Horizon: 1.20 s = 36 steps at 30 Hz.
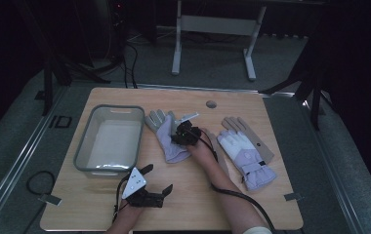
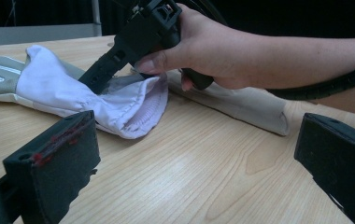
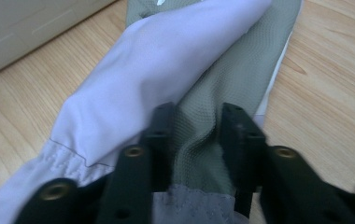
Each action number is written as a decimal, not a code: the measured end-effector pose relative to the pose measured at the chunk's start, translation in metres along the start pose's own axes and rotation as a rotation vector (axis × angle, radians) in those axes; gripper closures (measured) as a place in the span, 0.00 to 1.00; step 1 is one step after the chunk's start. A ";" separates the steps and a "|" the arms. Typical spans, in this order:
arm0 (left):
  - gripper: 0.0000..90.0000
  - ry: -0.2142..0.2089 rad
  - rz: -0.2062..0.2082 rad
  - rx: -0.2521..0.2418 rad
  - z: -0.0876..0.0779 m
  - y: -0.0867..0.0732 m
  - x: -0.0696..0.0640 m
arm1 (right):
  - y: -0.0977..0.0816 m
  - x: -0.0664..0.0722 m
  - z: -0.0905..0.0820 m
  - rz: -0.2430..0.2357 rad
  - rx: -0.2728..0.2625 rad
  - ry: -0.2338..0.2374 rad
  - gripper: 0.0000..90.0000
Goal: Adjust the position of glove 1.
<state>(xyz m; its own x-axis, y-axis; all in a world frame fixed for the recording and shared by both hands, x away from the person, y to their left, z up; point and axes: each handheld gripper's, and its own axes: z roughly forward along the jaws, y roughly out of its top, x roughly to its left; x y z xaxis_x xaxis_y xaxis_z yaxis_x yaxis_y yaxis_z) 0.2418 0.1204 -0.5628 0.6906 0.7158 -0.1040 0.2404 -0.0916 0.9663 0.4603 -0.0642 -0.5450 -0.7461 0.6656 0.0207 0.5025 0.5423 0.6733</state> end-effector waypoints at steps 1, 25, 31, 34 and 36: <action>0.00 0.000 0.000 0.000 0.000 0.000 0.000 | 0.000 0.000 0.000 0.000 0.000 0.000 0.80; 0.00 0.009 0.003 0.007 0.000 0.000 0.000 | -0.042 0.030 -0.114 0.346 -0.232 -0.128 0.97; 0.00 0.012 0.004 0.006 0.000 0.000 0.000 | -0.069 0.041 -0.120 0.453 -0.242 -0.136 0.97; 0.00 0.011 0.006 0.004 0.000 0.000 -0.001 | -0.080 0.047 -0.122 0.464 -0.250 -0.152 0.97; 0.00 0.010 0.006 0.004 0.000 0.000 -0.001 | -0.089 0.051 -0.122 0.460 -0.248 -0.180 0.97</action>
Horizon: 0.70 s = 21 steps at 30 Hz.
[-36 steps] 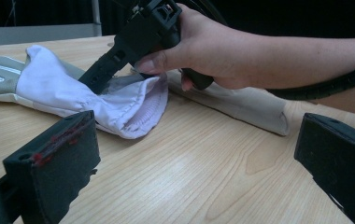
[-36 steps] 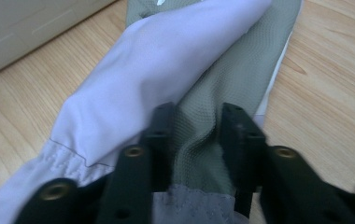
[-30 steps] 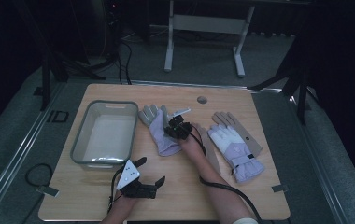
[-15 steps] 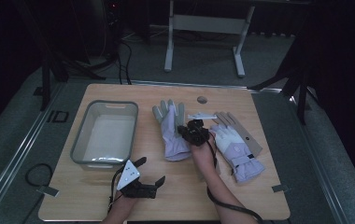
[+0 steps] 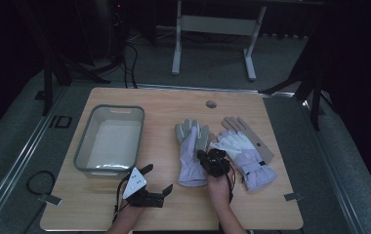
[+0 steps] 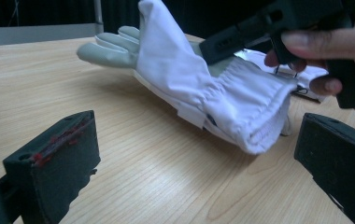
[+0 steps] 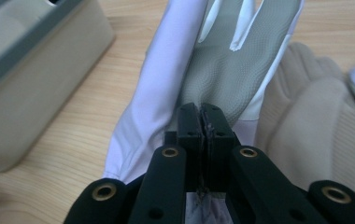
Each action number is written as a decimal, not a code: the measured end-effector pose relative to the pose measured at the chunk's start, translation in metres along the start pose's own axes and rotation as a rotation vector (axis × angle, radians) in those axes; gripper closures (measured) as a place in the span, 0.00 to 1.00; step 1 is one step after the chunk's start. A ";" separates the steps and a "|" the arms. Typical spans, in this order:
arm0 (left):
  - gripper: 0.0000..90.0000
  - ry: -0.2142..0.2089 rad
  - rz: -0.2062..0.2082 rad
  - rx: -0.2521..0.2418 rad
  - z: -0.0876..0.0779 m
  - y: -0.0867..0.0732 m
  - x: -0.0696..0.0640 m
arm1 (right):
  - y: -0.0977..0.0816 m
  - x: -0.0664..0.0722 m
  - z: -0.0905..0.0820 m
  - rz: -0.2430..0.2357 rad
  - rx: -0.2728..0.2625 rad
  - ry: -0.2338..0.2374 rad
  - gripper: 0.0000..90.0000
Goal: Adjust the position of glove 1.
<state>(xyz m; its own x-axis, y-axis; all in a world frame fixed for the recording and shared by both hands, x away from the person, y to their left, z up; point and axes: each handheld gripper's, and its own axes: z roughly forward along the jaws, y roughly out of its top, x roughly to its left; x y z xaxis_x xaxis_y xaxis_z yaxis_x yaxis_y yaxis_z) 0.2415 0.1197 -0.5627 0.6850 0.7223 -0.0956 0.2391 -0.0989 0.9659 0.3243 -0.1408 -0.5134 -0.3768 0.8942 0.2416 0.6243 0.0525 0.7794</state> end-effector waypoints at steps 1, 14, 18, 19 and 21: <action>0.00 0.001 0.000 0.000 0.000 0.000 0.000 | 0.000 0.000 0.000 0.000 0.000 0.000 0.97; 0.00 -0.001 0.005 0.005 0.000 0.000 0.000 | -0.022 -0.013 0.018 0.006 0.058 -0.014 0.93; 0.00 -0.002 0.004 0.006 0.000 0.000 0.000 | -0.015 -0.013 0.010 -0.007 0.055 0.005 0.82; 0.00 -0.002 0.004 0.007 0.000 0.000 0.000 | -0.011 -0.013 0.005 -0.020 0.046 0.018 0.77; 0.00 -0.003 0.003 0.006 0.000 0.000 0.000 | -0.003 -0.016 -0.001 -0.063 0.048 0.035 0.69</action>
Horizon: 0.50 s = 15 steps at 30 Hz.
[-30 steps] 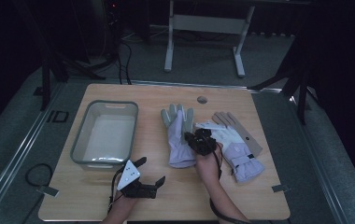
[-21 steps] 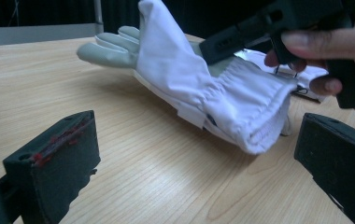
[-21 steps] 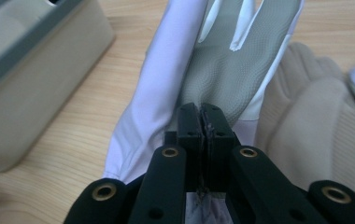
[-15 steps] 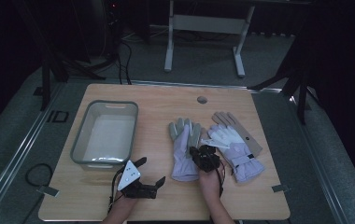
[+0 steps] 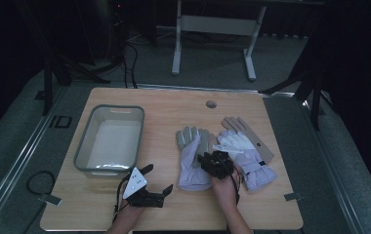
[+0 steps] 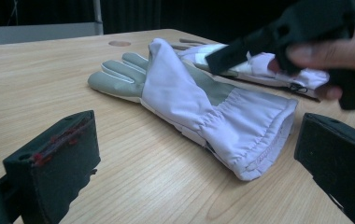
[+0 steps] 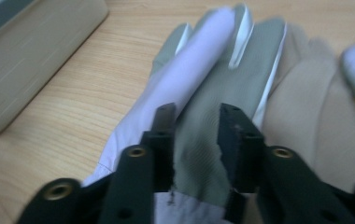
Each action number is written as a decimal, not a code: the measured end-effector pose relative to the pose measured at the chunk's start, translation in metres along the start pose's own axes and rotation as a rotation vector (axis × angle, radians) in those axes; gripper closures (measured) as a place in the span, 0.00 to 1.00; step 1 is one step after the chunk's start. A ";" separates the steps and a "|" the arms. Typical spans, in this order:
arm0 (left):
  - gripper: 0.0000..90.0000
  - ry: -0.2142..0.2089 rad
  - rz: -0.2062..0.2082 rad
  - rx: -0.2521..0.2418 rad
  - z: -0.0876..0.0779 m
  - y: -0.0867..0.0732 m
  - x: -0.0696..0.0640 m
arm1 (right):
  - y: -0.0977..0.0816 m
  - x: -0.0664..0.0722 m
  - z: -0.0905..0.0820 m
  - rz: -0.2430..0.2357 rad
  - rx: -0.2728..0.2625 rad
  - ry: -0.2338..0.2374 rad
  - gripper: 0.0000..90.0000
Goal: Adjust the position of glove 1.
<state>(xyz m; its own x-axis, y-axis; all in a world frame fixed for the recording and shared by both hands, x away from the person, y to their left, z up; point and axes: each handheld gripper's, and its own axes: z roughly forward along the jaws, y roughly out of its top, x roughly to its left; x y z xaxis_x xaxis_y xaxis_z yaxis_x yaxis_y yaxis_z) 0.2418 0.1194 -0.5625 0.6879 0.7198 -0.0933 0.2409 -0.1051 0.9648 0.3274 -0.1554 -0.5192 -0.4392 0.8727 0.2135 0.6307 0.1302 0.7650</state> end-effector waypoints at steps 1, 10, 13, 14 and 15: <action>0.00 0.000 0.001 0.000 0.000 0.000 0.000 | 0.004 -0.003 -0.004 -0.017 0.002 0.012 0.67; 0.00 0.001 -0.004 0.002 0.000 0.000 0.000 | 0.038 -0.049 -0.042 -0.210 -0.042 0.108 0.59; 0.00 0.002 -0.006 0.001 0.000 0.000 0.000 | 0.045 -0.069 -0.054 -0.254 -0.039 0.099 0.61; 0.00 0.003 -0.005 0.000 0.000 0.000 0.000 | 0.047 -0.078 -0.059 -0.283 -0.022 0.090 0.62; 0.00 0.003 -0.005 0.000 0.000 0.000 0.000 | 0.047 -0.084 -0.061 -0.300 -0.015 0.086 0.63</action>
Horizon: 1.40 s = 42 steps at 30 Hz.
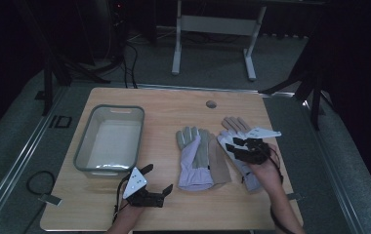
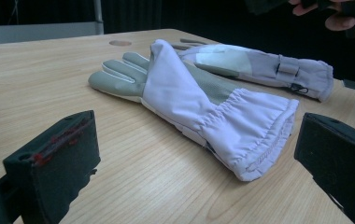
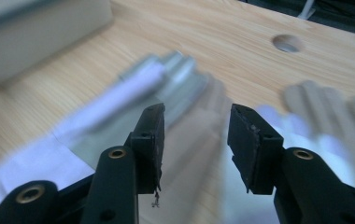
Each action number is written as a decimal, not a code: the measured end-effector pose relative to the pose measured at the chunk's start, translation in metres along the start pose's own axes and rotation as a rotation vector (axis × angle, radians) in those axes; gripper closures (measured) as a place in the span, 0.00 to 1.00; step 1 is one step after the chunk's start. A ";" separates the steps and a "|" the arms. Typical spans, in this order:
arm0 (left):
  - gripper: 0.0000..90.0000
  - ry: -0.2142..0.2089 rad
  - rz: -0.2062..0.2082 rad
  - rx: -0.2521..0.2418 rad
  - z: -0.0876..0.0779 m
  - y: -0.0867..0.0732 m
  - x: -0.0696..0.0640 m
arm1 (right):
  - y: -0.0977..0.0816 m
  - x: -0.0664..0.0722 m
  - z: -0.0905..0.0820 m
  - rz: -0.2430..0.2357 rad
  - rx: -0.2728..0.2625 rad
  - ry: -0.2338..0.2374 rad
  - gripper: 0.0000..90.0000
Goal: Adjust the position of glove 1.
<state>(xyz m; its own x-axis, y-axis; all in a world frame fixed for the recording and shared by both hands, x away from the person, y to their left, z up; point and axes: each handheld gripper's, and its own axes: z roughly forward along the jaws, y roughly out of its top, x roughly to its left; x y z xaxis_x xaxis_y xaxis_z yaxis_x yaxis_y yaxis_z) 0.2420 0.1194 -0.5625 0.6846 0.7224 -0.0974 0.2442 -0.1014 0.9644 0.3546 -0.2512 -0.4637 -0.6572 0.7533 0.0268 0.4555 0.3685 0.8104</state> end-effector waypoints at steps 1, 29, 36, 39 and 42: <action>0.00 0.001 0.001 0.000 0.000 0.000 0.000 | -0.003 -0.012 -0.006 -0.014 0.022 -0.017 0.65; 0.00 0.009 -0.012 -0.001 0.000 0.000 0.000 | -0.067 -0.075 0.018 -0.076 0.264 0.075 0.70; 0.00 0.011 -0.016 0.000 0.000 0.000 0.001 | -0.070 -0.065 0.012 0.007 0.232 0.017 0.86; 0.00 0.012 -0.014 0.000 0.000 0.000 0.001 | -0.067 -0.059 0.005 0.039 0.222 0.004 0.89; 0.00 0.013 -0.015 0.001 0.000 0.000 0.001 | -0.063 -0.053 -0.003 0.084 0.209 -0.002 0.89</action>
<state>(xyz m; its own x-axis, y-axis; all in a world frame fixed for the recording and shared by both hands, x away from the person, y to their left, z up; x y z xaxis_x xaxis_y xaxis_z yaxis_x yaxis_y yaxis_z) 0.2427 0.1198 -0.5625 0.6720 0.7326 -0.1083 0.2550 -0.0916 0.9626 0.3588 -0.3162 -0.5144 -0.6106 0.7870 0.0878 0.6234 0.4093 0.6662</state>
